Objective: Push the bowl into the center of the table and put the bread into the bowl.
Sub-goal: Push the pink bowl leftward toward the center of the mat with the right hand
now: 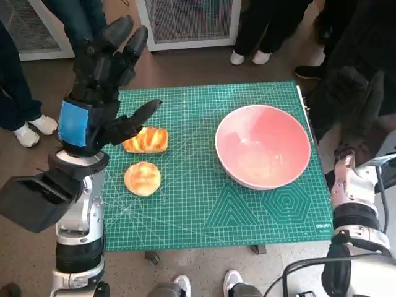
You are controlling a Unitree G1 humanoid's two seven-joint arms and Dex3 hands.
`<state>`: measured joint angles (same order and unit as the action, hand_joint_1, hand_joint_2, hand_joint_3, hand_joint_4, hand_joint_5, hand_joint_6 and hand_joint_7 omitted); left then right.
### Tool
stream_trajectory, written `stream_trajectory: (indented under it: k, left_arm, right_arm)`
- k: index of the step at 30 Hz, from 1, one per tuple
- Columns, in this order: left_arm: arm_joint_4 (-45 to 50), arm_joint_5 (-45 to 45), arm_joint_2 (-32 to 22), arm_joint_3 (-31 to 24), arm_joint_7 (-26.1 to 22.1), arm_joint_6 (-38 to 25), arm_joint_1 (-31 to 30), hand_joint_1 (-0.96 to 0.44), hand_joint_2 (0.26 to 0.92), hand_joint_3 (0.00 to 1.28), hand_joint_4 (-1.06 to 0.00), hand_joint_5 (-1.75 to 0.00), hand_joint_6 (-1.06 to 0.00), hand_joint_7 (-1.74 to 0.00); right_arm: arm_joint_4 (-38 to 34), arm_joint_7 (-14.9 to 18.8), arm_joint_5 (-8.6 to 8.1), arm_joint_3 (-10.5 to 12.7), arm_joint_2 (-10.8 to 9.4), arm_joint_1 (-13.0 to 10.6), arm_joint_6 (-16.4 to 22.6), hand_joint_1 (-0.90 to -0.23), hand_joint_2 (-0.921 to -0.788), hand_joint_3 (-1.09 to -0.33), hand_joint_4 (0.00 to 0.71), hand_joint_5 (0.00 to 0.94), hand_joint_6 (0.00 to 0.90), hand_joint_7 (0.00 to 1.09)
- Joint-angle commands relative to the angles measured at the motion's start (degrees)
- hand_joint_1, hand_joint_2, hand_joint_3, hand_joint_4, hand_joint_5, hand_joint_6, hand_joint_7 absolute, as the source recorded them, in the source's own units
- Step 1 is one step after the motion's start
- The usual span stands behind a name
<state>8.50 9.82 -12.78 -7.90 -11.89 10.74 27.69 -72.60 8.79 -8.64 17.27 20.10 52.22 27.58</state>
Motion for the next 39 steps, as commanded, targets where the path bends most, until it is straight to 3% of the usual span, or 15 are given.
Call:
stream_trajectory:
  k: [1,16,39]
  left_arm:
    - [1.5,0.6,-0.3,-0.6,0.3,-0.6,-0.6,-0.22,0.921,0.26,-0.32,0.0,-0.03,-0.62]
    - [3.6,0.3,-0.5,-1.0,0.4,-2.1,-1.7,-0.23,0.921,0.25,-0.32,0.0,-0.03,-0.61]
    - [4.6,0.6,-1.1,-1.6,0.0,-3.5,-2.3,-0.23,0.921,0.24,-0.32,0.0,-0.05,-0.58]
  right_arm:
    - [-1.6,-1.1,0.82,-0.1,-1.0,-2.8,-2.7,-0.557,-0.921,-0.85,0.351,0.008,0.279,0.35]
    - [-2.1,0.4,0.28,0.1,-4.9,-5.0,-5.5,-0.586,-0.921,-0.804,0.358,0.003,0.309,0.31]
    - [-1.9,2.5,0.69,-0.9,-9.8,-4.8,-5.2,-0.587,-0.921,-0.767,0.355,0.002,0.327,0.26]
